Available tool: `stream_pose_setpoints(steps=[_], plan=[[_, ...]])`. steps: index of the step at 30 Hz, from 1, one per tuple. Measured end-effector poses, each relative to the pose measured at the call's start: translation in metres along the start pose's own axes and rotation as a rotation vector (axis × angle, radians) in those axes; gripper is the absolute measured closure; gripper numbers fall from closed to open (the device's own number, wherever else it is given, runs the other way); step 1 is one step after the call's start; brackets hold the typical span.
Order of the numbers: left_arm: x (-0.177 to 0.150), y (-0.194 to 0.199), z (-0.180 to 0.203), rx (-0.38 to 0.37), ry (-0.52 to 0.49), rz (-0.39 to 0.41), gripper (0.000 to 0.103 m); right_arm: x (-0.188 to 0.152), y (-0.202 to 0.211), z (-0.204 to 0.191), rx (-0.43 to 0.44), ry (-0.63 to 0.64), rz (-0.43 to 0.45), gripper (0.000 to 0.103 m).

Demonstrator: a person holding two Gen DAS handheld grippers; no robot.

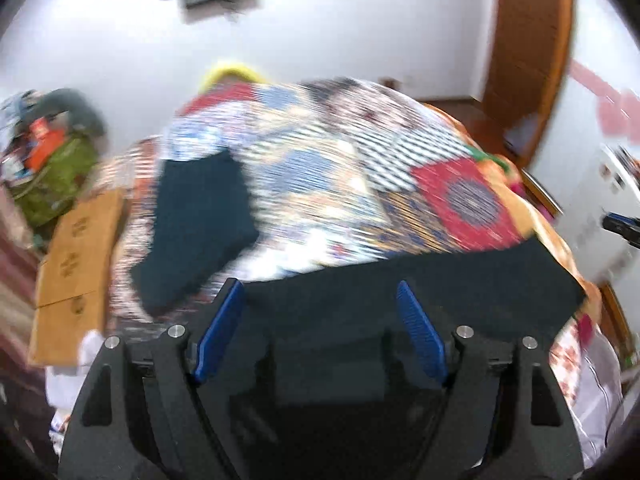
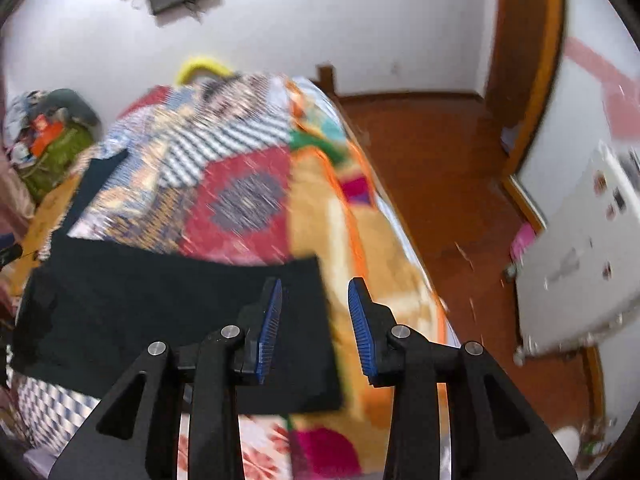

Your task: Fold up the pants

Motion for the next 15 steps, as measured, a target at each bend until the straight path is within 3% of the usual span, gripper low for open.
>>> stream_pose_setpoints(steps=[5,8,15], plan=[[0.019,0.014,-0.082,0.066,0.112,0.026,0.021,0.056,0.002,-0.073,0.085,0.132,0.103,0.062],[0.015,0.016,-0.128,0.114,0.155,0.017,0.020,0.082,-0.010,-0.124,0.164,0.207,0.136,0.062],[-0.027,-0.011,-0.211,0.181,0.215,-0.100,0.019,0.115,-0.062,-0.237,0.323,0.348,0.102,0.062]])
Point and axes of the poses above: each gripper's, at about its wrist camera, not at the fingertips, and y roughly against the way its jaws point, z to its right, x to its top, the point moved 7 cm from there along -y, roughly the way its jaws point, and after that the axes turned 15 degrees about y, right-handed, at the moved point
